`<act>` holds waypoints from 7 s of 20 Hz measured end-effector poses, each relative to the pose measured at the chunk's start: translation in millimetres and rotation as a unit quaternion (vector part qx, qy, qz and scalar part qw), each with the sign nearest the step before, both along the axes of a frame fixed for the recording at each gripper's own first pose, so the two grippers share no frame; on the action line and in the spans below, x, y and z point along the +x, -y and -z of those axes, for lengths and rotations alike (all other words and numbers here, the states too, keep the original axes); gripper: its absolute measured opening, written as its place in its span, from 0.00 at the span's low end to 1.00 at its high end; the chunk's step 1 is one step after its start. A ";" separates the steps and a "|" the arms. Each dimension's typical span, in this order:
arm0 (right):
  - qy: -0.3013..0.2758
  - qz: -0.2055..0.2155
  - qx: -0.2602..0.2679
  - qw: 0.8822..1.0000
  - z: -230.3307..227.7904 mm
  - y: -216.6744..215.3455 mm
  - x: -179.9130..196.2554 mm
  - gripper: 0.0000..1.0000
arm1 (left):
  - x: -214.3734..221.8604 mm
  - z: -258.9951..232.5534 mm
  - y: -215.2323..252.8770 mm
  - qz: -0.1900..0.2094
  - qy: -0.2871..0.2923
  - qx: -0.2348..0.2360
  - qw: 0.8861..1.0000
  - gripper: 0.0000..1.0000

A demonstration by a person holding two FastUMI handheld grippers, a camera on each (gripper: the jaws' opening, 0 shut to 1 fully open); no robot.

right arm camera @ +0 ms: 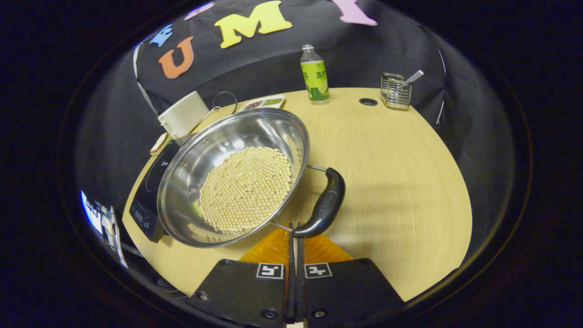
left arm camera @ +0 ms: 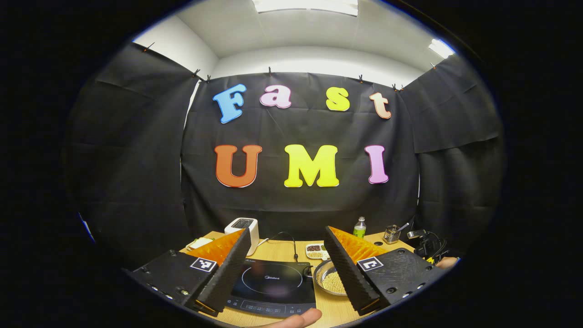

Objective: First push the handle of the pot to place it horizontally, then grasp the pot with both hands and set it on the induction cooktop.

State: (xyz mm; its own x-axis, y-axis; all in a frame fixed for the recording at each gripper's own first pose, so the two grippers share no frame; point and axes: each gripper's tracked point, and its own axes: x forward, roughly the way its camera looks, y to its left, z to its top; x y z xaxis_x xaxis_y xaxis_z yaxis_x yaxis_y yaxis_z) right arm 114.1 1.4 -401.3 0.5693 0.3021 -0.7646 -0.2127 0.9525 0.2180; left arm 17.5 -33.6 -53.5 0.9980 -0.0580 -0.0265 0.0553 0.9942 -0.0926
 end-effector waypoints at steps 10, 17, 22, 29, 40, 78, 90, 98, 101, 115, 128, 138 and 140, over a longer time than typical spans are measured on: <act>0.012 0.023 0.008 1.000 -0.3 10.3 36.0 0.04 | 54.5 12.4 27.8 0.025 -0.019 0.021 0.999 0.96; 0.020 0.019 -0.003 1.000 0.7 14.9 50.1 0.04 | 86.5 55.0 47.7 0.039 -0.074 -0.002 0.997 0.96; 0.037 0.013 -0.010 0.999 2.5 19.4 60.7 0.04 | 110.4 107.1 59.9 0.046 -0.135 0.003 0.990 0.96; 0.056 0.016 0.001 0.998 -10.5 23.5 48.2 0.04 | 124.5 177.2 82.0 0.078 -0.221 -0.018 0.972 0.96; 0.096 0.033 -0.013 0.995 -54.1 52.7 46.4 0.89 | 135.0 237.4 107.8 0.101 -0.316 -0.023 0.943 0.95; 0.054 0.099 -0.022 0.993 -11.2 27.6 96.3 0.64 | 161.3 325.3 117.9 0.077 -0.413 0.046 0.906 0.59; 0.104 0.097 -0.030 0.989 -78.0 40.4 47.3 0.64 | 119.4 267.7 119.8 0.086 -0.352 0.024 0.932 0.59; 0.125 0.089 -0.022 0.988 -124.1 6.5 24.6 0.64 | 100.5 219.1 83.7 0.091 -0.310 0.006 0.946 0.59; 0.129 0.077 -0.020 0.988 -137.1 -19.2 24.4 0.63 | 97.5 204.7 59.6 0.080 -0.299 -0.002 0.951 0.59; 0.106 0.030 0.005 0.994 -153.3 -147.9 58.4 0.62 | 123.3 171.5 -61.6 0.017 -0.261 -0.021 0.965 0.59; 0.045 0.018 0.046 0.998 -94.2 -223.2 95.5 0.55 | 167.6 239.2 -126.4 0.010 -0.314 -0.027 0.949 0.34; 0.020 0.007 0.079 0.997 -64.4 -250.6 98.0 0.56 | 164.6 263.6 -144.9 -0.011 -0.349 0.013 0.937 0.44; 0.029 0.002 0.074 0.997 -64.4 -251.5 99.5 0.56 | 163.8 265.1 -147.1 -0.016 -0.351 0.017 0.936 0.47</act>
State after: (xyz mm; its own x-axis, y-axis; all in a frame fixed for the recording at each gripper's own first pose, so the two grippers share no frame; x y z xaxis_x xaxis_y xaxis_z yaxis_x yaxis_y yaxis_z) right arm 213.6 252.9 -336.9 0.6129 0.4070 -0.6772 -0.2258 0.9116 0.3435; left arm 181.3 113.6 -318.7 0.7351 -0.0165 -0.6778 -0.0362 0.9973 -0.0636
